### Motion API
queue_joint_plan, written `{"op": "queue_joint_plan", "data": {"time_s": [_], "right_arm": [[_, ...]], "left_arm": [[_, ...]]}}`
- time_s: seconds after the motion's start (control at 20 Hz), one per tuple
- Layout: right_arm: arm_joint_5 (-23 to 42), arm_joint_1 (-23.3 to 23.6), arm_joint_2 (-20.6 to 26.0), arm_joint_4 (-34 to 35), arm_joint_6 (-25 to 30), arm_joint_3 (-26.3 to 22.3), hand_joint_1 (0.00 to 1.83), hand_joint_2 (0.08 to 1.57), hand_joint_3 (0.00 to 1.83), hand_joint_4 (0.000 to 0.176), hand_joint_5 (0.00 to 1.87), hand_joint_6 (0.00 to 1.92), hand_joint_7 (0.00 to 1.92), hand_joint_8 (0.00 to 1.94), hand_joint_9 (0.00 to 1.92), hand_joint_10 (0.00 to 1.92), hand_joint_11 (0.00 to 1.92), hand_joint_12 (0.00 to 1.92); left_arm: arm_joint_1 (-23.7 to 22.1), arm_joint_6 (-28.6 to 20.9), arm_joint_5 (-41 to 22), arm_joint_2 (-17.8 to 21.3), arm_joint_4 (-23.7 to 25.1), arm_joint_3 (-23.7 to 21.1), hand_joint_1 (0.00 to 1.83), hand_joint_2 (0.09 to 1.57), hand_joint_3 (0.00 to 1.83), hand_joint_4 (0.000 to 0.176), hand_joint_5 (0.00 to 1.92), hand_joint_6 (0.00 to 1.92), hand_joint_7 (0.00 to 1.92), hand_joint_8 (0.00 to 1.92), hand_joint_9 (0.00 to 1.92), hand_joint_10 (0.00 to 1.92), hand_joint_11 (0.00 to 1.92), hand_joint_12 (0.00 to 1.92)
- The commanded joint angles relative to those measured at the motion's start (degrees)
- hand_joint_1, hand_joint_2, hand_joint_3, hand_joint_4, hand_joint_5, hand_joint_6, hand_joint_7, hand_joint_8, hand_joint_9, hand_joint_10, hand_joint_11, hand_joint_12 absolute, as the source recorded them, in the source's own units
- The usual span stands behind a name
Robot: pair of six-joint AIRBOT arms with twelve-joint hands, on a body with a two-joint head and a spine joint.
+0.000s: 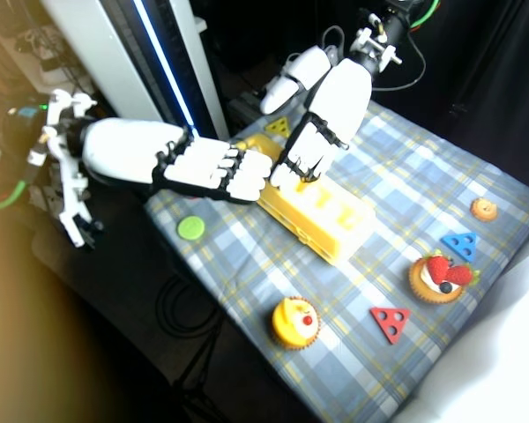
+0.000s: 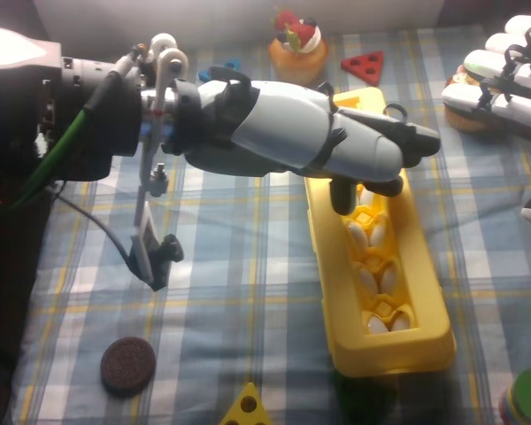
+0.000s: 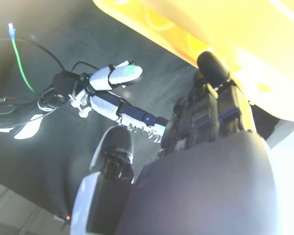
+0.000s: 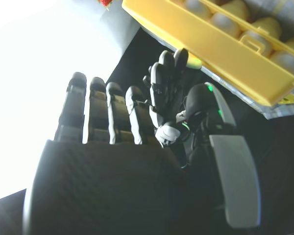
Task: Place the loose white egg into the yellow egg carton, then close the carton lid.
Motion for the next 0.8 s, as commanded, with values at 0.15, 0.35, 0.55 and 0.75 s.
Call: {"op": "queue_joint_plan", "data": {"time_s": [0.15, 0.35, 0.55, 0.75], "right_arm": [[7.5, 0.5, 0.4, 0.5, -0.2, 0.1, 0.44, 1.35, 0.00, 0.043, 0.00, 0.00, 0.00, 0.00, 0.00, 0.00, 0.01, 0.00], [8.4, 0.5, 1.0, 0.7, -0.2, -0.2, 0.41, 1.34, 0.00, 0.052, 0.00, 0.00, 0.00, 0.00, 0.00, 0.00, 0.01, 0.00], [10.3, 0.3, 1.9, 0.8, -0.2, -0.9, 0.46, 1.34, 0.00, 0.073, 0.00, 0.00, 0.00, 0.00, 0.00, 0.00, 0.00, 0.27], [14.3, -1.9, 3.5, 3.2, -2.8, -2.4, 0.46, 1.31, 0.00, 0.055, 0.00, 0.00, 0.00, 0.00, 0.00, 0.00, 0.00, 0.73]], "left_arm": [[-2.5, 0.0, -1.2, 2.7, -2.6, -1.1, 0.05, 1.45, 0.00, 0.160, 0.00, 0.00, 0.01, 0.01, 0.08, 0.45, 0.00, 1.79], [-5.1, 5.6, -1.2, 8.9, -5.8, -5.7, 0.08, 1.42, 0.00, 0.090, 0.00, 0.00, 0.00, 0.00, 0.00, 0.24, 0.00, 1.41], [-7.1, 12.9, 0.1, 17.2, -9.8, -11.2, 0.23, 1.47, 0.00, 0.017, 0.06, 0.02, 0.10, 0.03, 0.13, 0.24, 0.00, 1.33], [-8.6, 23.9, 2.1, 24.8, -17.8, -15.9, 0.25, 1.43, 0.00, 0.027, 0.06, 0.04, 0.02, 0.62, 0.00, 0.77, 0.00, 1.51]]}}
